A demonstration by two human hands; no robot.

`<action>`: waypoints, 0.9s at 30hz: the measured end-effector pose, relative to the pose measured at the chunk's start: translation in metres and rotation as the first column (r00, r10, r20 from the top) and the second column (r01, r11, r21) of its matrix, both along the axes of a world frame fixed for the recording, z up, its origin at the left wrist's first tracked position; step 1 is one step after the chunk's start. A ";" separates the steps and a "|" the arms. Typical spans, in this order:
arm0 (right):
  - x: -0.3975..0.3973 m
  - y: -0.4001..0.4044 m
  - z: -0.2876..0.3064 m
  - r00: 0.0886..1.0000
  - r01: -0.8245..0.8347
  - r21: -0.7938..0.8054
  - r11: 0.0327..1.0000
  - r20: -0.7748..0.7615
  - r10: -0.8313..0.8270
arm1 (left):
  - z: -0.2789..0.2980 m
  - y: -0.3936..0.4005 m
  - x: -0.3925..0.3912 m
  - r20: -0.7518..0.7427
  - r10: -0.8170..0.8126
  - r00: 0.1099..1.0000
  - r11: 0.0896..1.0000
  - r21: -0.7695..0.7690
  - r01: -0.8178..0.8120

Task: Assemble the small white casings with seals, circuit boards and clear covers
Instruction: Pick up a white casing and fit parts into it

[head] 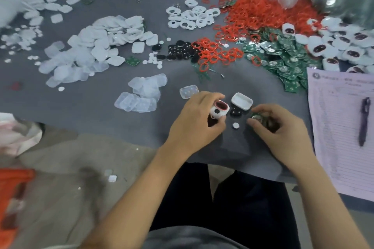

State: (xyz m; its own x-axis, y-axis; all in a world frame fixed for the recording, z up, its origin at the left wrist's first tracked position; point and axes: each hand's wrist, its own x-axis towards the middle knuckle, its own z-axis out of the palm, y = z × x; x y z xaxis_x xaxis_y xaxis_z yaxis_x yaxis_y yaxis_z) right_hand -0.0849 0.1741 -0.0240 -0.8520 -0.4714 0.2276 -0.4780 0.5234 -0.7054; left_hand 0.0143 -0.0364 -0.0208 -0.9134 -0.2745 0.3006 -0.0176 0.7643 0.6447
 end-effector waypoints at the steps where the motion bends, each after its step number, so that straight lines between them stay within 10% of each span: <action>1: 0.000 0.000 0.001 1.000 0.007 0.010 1.000 -0.028 -0.006 | 0.001 0.000 -0.001 -0.009 -0.019 1.000 1.000 -0.024 0.019; 27: -0.002 -0.001 0.003 0.995 0.097 -0.054 0.994 -0.001 -0.097 | 0.007 -0.001 -0.026 0.157 -0.017 0.987 0.993 -0.109 0.035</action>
